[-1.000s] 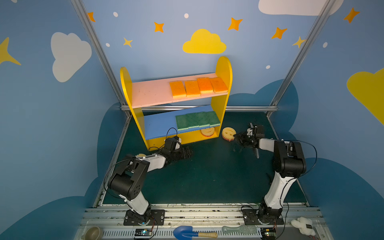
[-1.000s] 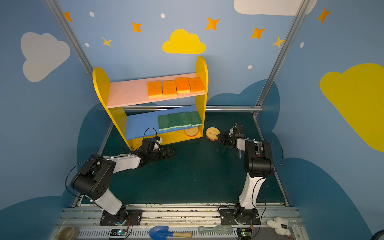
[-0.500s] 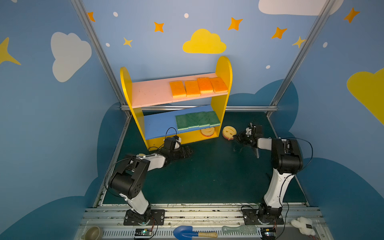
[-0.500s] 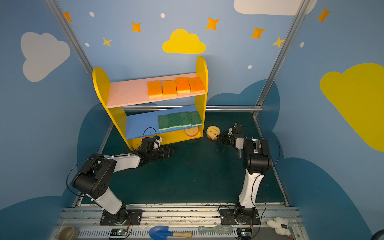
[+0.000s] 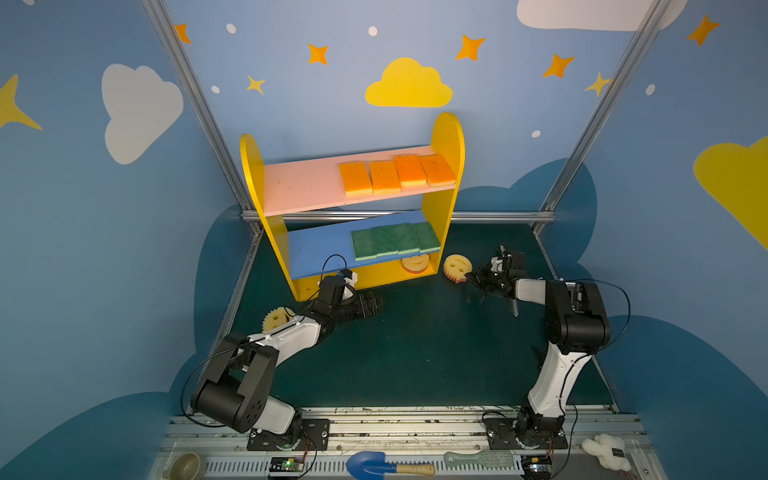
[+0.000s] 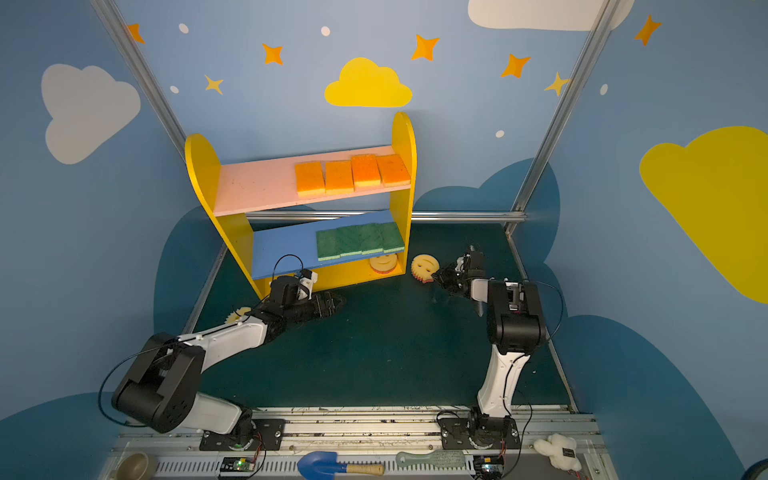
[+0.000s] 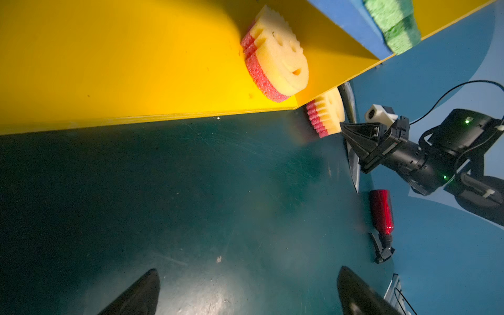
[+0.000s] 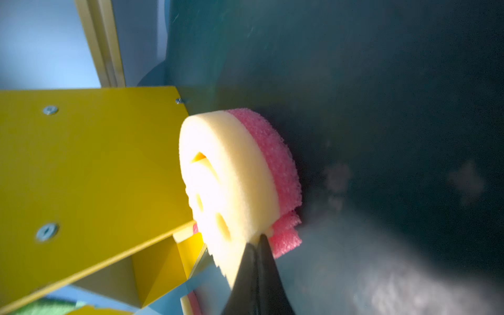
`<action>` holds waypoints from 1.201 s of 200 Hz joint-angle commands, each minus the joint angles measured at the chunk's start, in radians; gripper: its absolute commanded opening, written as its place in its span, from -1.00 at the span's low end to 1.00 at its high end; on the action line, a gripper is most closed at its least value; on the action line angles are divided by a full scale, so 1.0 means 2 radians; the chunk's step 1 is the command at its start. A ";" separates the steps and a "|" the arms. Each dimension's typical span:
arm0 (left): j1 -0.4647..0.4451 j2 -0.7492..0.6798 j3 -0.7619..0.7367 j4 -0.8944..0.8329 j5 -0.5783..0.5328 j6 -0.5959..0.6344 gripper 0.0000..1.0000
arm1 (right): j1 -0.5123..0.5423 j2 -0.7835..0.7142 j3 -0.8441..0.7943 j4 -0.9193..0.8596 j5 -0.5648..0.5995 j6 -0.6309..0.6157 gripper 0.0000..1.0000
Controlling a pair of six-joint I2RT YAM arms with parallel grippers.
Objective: Place and organize the cleaning sponges onto the shelf
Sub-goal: 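Carry the second smiley sponge toward the shelf base with the right gripper, then push the held smiley sponge onto the shelf base beside the first one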
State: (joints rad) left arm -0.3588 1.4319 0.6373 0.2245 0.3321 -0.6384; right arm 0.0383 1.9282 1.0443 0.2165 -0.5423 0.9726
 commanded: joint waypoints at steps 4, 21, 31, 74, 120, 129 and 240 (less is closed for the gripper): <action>-0.003 -0.044 -0.018 -0.032 -0.013 0.000 1.00 | 0.016 -0.056 -0.022 -0.011 0.004 -0.002 -1.00; -0.005 -0.079 -0.035 -0.046 -0.019 -0.003 1.00 | 0.030 -0.088 -0.039 -0.026 0.009 -0.007 -1.00; -0.006 -0.102 -0.044 -0.056 -0.021 -0.004 1.00 | 0.037 -0.105 -0.050 -0.030 0.010 -0.006 -1.00; -0.005 -0.204 -0.093 -0.105 -0.065 -0.021 1.00 | 0.086 -0.178 -0.107 -0.026 0.034 0.010 -1.00; 0.000 -0.294 -0.143 -0.126 -0.088 -0.035 1.00 | 0.166 -0.188 -0.114 -0.004 0.073 0.040 -1.00; 0.002 -0.305 -0.146 -0.135 -0.088 -0.033 1.00 | 0.178 -0.183 -0.110 0.001 0.079 0.045 -1.00; 0.046 -0.380 -0.204 -0.151 -0.068 -0.031 1.00 | 0.263 -0.009 0.068 0.032 0.115 0.067 -1.00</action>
State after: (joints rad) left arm -0.2779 0.6846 0.2413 -0.0856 0.1677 -0.7044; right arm 0.5442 1.8587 1.0927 0.2600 -0.3443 1.1103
